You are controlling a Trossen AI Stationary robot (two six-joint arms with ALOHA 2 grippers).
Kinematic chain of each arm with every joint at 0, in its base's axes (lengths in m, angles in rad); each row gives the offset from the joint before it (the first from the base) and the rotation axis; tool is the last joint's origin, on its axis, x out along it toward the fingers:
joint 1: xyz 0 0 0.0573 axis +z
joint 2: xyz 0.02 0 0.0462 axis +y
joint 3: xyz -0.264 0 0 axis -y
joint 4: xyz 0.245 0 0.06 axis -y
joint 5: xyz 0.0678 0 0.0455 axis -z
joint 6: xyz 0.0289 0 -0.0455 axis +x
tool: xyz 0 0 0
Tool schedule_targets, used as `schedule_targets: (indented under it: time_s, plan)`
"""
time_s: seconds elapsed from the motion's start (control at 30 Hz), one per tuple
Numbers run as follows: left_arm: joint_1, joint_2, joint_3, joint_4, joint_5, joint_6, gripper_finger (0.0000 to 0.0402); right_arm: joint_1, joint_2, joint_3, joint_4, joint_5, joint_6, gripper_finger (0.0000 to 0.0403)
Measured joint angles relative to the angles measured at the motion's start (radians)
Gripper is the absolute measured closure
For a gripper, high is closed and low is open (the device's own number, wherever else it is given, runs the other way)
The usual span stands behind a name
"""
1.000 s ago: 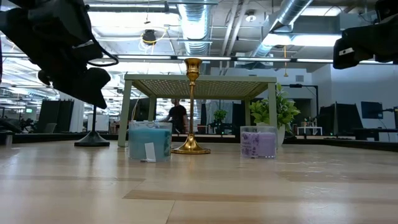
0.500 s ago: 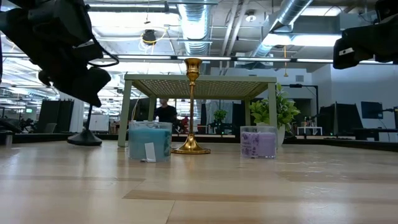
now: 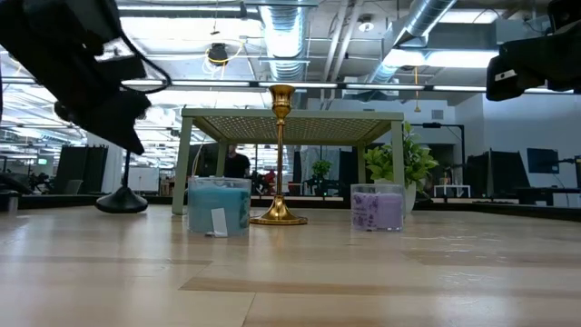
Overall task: Pick & Place candle stick holders
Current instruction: Put the top black candle holder on the shelf
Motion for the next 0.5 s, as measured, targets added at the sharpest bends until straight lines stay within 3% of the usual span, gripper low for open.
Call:
schedule_targets:
  time_s: [0.27, 0.5]
  plan:
    - [-0.025, -0.145, 0.079, 0.009, 0.004, 0.144, 0.0389, 0.000, 0.000, 0.000, -0.003, 0.000, 0.000, 0.0403]
    - [0.019, -0.180, 0.169, -0.006, -0.005, 0.323, 0.0389, 0.000, 0.000, 0.000, -0.003, 0.000, 0.000, 0.0403]
